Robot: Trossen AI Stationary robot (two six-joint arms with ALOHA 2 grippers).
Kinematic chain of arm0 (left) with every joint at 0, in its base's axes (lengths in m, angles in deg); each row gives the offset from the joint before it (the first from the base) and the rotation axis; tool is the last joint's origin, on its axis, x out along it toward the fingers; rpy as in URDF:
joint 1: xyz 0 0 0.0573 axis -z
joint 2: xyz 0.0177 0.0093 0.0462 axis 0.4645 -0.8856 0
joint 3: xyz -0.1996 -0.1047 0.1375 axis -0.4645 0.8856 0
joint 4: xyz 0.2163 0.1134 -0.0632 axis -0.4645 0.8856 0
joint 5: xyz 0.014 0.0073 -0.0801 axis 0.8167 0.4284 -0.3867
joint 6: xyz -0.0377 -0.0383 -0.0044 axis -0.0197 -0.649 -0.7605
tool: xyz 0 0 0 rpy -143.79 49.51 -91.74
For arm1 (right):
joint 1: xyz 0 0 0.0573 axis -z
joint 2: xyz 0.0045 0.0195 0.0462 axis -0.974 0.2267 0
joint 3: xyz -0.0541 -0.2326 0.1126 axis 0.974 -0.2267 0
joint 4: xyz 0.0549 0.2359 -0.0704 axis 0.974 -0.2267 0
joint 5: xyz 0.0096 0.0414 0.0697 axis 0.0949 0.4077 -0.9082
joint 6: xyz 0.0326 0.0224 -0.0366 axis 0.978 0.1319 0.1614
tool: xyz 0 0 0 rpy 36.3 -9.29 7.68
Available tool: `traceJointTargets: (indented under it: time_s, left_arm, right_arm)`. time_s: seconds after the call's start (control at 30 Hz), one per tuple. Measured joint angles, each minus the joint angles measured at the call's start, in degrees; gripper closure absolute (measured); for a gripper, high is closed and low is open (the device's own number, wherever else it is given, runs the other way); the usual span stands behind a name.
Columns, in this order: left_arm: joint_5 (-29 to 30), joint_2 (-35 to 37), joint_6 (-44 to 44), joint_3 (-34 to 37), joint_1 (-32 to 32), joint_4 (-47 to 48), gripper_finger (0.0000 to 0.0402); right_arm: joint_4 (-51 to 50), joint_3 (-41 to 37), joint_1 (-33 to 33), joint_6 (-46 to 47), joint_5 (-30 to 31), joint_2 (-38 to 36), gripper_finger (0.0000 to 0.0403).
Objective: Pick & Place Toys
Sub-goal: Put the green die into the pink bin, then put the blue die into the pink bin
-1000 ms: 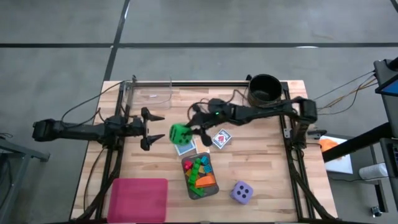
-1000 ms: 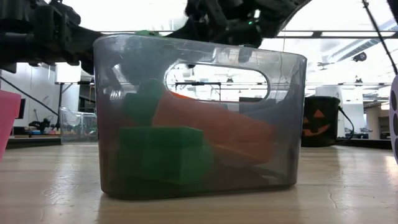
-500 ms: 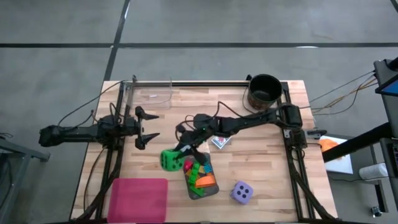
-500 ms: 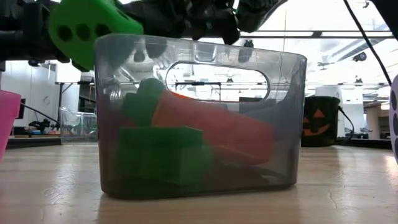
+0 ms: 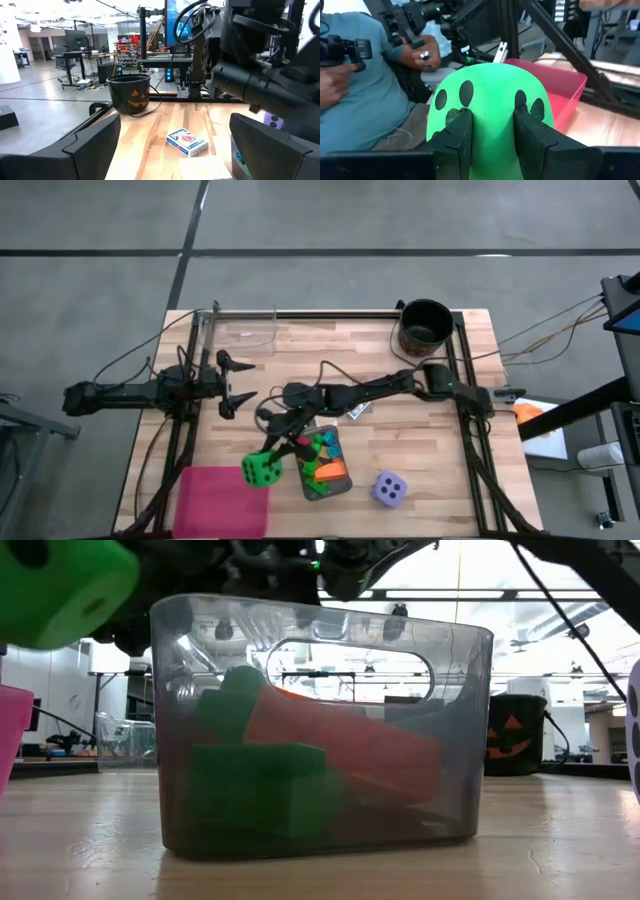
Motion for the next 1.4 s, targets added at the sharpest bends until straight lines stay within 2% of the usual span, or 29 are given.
traceJointTargets:
  time_s: [0.27,0.4,0.5,0.73,0.87,1.0,1.3,1.4]
  left_arm:
    - [0.0,0.0,0.2,0.0,0.0,0.1,0.0025]
    - [0.1,0.0,0.2,0.0,0.0,0.2,0.0025]
    - [0.4,0.0,0.2,0.0,0.0,0.3,0.0025]
    - [0.8,0.0,0.5,0.0,0.0,0.5,0.0025]
    - [0.9,0.0,0.6,0.0,0.0,0.4,0.0025]
    - [0.9,0.0,0.6,0.0,0.0,0.5,0.0025]
    - [0.9,0.0,0.6,0.0,-0.1,1.5,0.0025]
    - [0.9,0.0,0.6,0.0,-0.1,1.4,0.0025]
  right_arm:
    - [-8.4,13.3,0.0,-1.9,-2.9,7.5,0.0293]
    - [-11.6,16.3,-0.4,-5.3,-3.0,8.2,0.0291]
    - [-13.8,16.3,-0.9,-8.0,-2.9,7.9,0.0270]
    - [-13.7,16.9,-1.8,-9.7,-2.8,7.5,0.0178]
    - [-13.8,17.1,-2.0,-11.0,-2.7,7.5,0.0145]
    - [-13.9,17.9,-2.1,-11.5,-2.8,7.5,0.0129]
    - [-14.6,18.0,-1.7,-17.5,-5.9,3.2,0.0126]
    - [-12.2,18.0,-1.3,-17.8,-4.7,2.6,0.0126]
